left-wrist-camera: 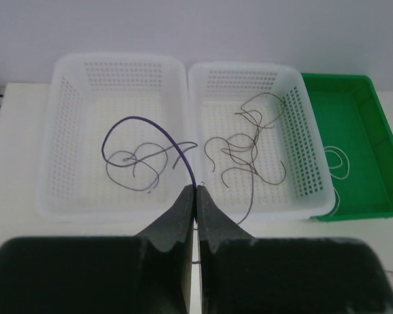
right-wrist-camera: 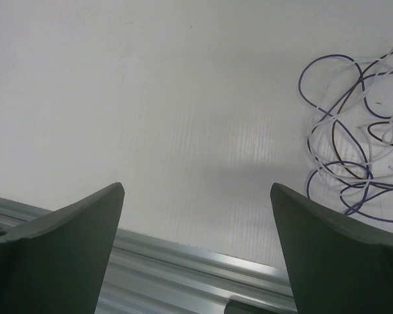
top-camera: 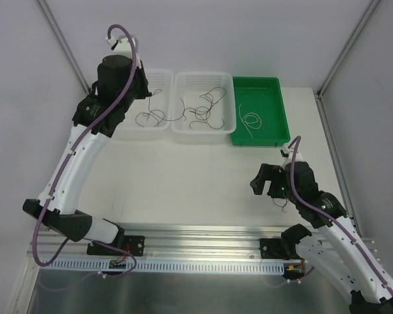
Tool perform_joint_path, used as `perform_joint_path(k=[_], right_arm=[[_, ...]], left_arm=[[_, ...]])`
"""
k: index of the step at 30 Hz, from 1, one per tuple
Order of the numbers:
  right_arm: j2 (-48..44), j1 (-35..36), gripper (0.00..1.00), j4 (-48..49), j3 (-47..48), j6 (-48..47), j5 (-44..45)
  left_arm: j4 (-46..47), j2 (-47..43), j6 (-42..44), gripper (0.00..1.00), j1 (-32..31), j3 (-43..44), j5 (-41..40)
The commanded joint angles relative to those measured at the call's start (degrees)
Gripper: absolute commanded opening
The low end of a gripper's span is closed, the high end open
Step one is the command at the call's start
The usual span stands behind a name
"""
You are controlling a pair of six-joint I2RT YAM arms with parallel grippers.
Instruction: Untangle the cables
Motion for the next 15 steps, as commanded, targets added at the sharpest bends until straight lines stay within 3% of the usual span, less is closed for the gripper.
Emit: perform_joint_path(k=[1,10,15], right_arm=[[-2.2,0.3,0.99,-1.5,-0.7,-0.3,-1.6],[-5.7,0.3,1.00,-4.1,-0.8,-0.5,-1.5],[-6.7,0.3,1.00,-5.5,-1.5,-0.7,-0.2]], left_arm=[[0.9,5.7,4.7,0.00,2.7,9.0,-3.5],[3.0,26.9,6.5,0.00,9.4,20.7,-0.6],[3.3,35.4,6.2,0.00,12.3,21.7,2.1]])
